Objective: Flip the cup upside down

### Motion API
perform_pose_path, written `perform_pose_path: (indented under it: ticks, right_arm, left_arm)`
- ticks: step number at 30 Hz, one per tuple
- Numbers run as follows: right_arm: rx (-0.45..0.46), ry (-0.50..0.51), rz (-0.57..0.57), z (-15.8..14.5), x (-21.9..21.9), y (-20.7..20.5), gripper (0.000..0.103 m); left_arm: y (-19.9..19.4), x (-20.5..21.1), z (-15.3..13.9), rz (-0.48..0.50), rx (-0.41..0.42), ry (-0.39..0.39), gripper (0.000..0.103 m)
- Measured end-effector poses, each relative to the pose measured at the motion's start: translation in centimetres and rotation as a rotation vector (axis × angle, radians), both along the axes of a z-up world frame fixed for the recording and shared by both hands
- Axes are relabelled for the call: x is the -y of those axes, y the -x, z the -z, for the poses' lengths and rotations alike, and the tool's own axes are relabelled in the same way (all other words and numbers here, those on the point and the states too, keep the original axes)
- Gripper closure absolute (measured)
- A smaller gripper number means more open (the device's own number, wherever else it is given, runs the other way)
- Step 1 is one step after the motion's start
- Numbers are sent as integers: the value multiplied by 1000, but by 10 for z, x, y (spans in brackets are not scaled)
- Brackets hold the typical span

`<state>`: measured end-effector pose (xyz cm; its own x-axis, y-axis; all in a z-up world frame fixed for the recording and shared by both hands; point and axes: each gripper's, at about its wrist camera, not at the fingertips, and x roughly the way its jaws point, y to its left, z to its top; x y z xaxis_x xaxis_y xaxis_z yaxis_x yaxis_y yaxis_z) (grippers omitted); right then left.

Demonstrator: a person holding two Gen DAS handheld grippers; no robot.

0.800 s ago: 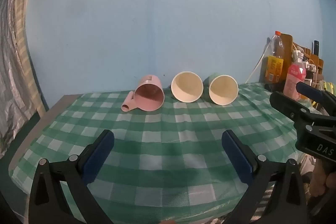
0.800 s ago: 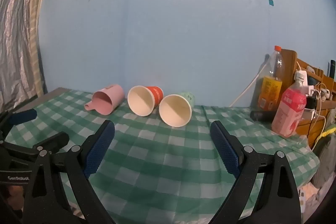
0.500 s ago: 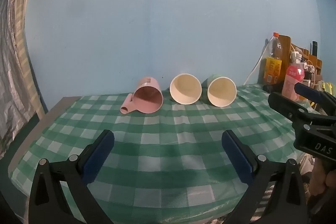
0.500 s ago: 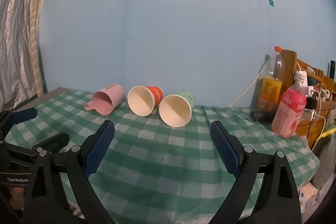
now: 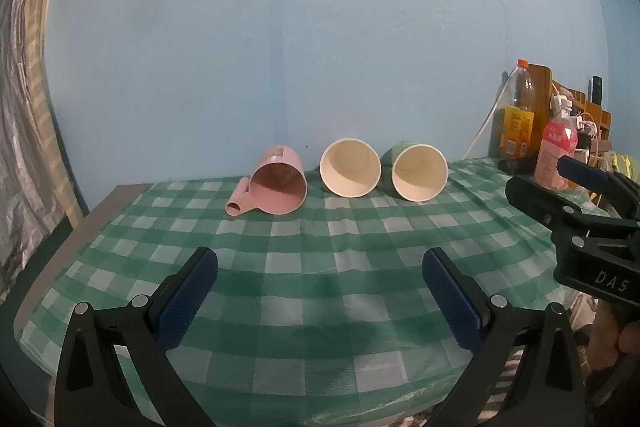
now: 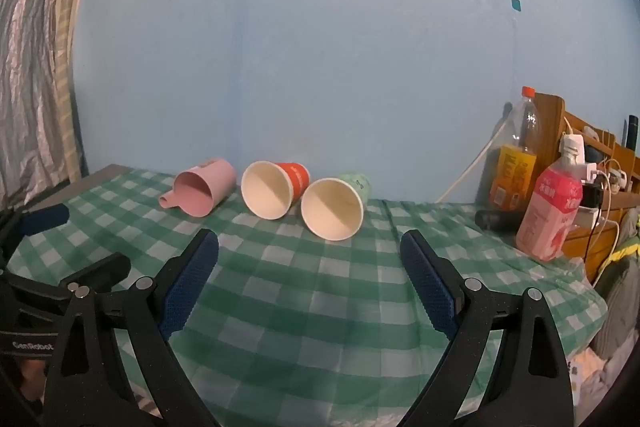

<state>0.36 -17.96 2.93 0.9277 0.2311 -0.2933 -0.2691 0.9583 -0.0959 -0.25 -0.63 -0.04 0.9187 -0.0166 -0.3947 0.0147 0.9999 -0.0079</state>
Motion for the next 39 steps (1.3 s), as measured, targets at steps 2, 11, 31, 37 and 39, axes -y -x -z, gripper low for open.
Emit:
perform_pose_path:
  ticks: [2,11,31,37,39]
  right_arm:
    - [0,0,0,0,0,0,12]
    - [-1,1,0,0,-1,0,12]
    - [-2,-1,1,-1,-2,0,12]
    - [-3,-3,0,2,1,-1,12]
    - [-3,-2,1,2,1,-1,12]
  left_arm:
    - [-1,-1,0,3,-4,4,0]
    - [0,1,2,7,-4,1,0]
    - [0,2,2,11,-2,12,0]
    - [1,2,2,14,-5,12,0]
    - [1,2,2,16,-7,17,0]
